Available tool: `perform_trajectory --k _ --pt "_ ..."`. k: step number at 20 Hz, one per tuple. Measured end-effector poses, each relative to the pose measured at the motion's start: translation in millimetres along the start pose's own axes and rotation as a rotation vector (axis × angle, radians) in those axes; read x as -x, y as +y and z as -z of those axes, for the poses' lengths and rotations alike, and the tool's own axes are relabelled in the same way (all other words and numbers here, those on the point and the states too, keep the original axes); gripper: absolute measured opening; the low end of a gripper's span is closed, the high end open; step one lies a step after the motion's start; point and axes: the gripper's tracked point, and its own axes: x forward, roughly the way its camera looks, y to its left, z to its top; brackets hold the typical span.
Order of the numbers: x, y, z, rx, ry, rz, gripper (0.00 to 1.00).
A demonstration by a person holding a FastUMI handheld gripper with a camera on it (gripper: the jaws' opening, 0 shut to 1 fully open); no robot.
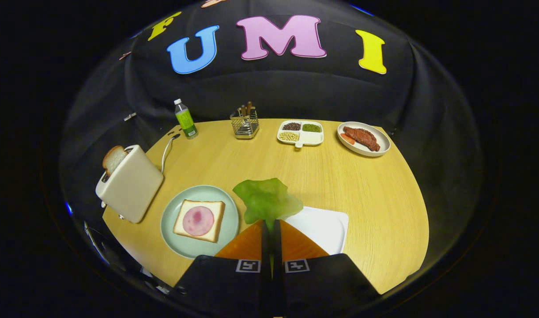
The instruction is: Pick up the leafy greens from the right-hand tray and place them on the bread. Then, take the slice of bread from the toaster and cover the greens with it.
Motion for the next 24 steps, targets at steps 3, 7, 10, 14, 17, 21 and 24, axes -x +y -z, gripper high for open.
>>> perform_trajectory --k 3,7,10,14,17,21,24 --pt "1 30 -12 0.009 -0.013 -0.013 0.05" --pt "-5 69 -16 0.045 -0.017 -0.041 0.05" --pt "-14 94 -14 0.085 -0.011 -0.057 0.05" --pt "-35 118 -5 0.140 0.013 -0.058 0.05" --pt "-51 133 8 0.177 0.048 -0.053 0.05" --pt "-67 145 28 0.193 0.113 -0.048 0.05" --pt "-77 150 36 0.214 0.146 -0.048 0.08"
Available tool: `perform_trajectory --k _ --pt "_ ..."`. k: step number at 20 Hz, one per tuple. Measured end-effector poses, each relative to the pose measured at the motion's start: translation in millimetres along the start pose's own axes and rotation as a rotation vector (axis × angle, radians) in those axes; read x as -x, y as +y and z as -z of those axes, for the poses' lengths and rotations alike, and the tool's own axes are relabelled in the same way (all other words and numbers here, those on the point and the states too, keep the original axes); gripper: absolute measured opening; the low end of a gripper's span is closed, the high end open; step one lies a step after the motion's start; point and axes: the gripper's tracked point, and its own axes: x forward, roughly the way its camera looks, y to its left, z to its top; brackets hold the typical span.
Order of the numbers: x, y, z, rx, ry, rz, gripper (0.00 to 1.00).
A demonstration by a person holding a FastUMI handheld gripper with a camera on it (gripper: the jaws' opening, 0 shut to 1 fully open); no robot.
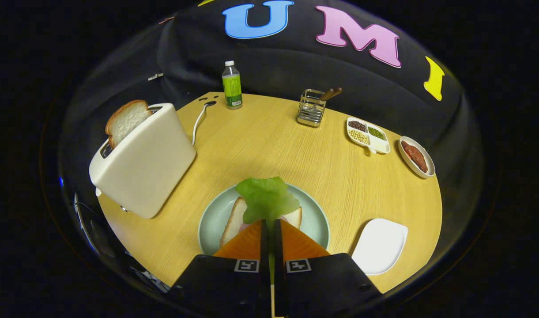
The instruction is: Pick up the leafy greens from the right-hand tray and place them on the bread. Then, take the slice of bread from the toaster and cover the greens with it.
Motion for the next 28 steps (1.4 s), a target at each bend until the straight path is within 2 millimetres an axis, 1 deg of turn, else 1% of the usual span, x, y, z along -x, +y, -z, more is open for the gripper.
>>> perform_trajectory --k 1,2,3,4,5,8,9,12,14,15,17,18,20,21,24,28 --pt "-3 1 0 -0.006 0.005 -0.001 0.13" --pt "-5 4 0 -0.016 0.012 -0.005 0.14" --pt "-8 7 1 -0.027 0.022 -0.010 0.19" --pt "-10 9 2 -0.038 0.033 -0.013 0.20" --pt "-11 11 3 -0.048 0.041 -0.015 0.27" --pt "-13 19 6 -0.073 0.054 -0.023 0.41" --pt "-13 23 6 -0.077 0.055 -0.031 0.50" --pt "-11 34 6 -0.075 0.053 -0.049 0.67" --pt "-10 36 4 -0.078 0.044 -0.045 0.74" --pt "-10 36 2 -0.081 0.038 -0.045 0.74" --pt "-5 36 -2 -0.089 0.023 -0.039 0.80" --pt "0 36 -7 -0.092 0.007 -0.040 0.81" --pt "10 37 -17 -0.104 -0.035 -0.041 0.94" --pt "19 38 -27 -0.108 -0.066 -0.041 1.00" --pt "46 49 -66 -0.082 -0.182 -0.056 0.99" --pt "85 89 -118 0.003 -0.309 -0.129 0.99"
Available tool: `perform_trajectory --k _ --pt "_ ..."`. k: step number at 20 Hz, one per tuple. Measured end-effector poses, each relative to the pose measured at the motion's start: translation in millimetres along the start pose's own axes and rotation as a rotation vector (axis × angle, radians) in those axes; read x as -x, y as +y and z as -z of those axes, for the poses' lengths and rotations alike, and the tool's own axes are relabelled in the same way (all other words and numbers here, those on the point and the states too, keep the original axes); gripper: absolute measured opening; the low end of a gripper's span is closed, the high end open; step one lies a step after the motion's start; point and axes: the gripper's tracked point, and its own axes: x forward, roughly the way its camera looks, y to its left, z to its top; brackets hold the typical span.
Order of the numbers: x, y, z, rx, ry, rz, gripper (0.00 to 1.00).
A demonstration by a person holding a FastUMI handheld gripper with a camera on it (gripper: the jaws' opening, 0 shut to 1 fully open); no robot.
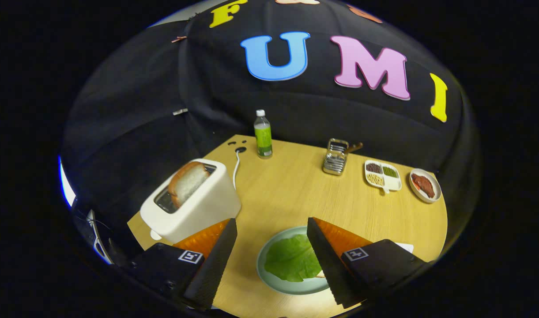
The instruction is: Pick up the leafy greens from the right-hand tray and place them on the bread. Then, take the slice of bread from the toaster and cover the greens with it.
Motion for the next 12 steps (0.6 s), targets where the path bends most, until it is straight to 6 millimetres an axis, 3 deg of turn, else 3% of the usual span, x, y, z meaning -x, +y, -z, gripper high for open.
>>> perform_trajectory --k 3,6,9,12 --pt "2 40 -32 0.014 -0.053 -0.077 0.99" --pt "-4 68 -51 0.029 -0.069 -0.117 0.99" --pt "-14 99 -58 0.049 -0.056 -0.161 0.99" --pt "-34 120 -53 0.067 -0.017 -0.172 0.99"
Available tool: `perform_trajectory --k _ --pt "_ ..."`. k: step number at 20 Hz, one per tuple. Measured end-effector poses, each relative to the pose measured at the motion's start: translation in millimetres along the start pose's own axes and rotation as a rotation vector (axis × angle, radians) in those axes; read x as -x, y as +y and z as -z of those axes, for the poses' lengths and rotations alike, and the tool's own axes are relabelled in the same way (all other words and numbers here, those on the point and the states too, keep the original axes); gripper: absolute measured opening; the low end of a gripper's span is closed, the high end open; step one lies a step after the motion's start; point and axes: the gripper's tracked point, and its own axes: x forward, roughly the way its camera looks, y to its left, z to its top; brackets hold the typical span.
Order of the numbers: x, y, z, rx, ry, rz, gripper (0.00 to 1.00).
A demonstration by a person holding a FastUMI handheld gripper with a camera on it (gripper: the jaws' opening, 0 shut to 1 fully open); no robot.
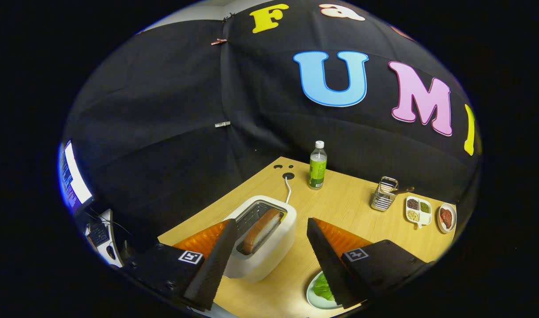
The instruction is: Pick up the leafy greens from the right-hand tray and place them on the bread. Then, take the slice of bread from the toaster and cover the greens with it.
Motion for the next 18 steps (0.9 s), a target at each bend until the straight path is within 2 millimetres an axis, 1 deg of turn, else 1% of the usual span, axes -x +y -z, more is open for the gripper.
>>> perform_trajectory --k 5,6,8,9,11,13,15,18 --pt "-38 18 23 -0.027 0.088 -0.007 0.99" --pt "-45 17 27 -0.027 0.103 0.000 0.99" --pt "-57 16 32 -0.022 0.117 0.011 0.94" --pt "-61 16 33 -0.021 0.121 0.018 0.88" --pt "-68 19 37 -0.023 0.127 0.021 0.80" --pt "-74 17 43 -0.018 0.142 0.038 0.73" --pt "-78 16 49 -0.028 0.159 0.051 0.69" --pt "-80 13 48 -0.025 0.162 0.071 0.49"
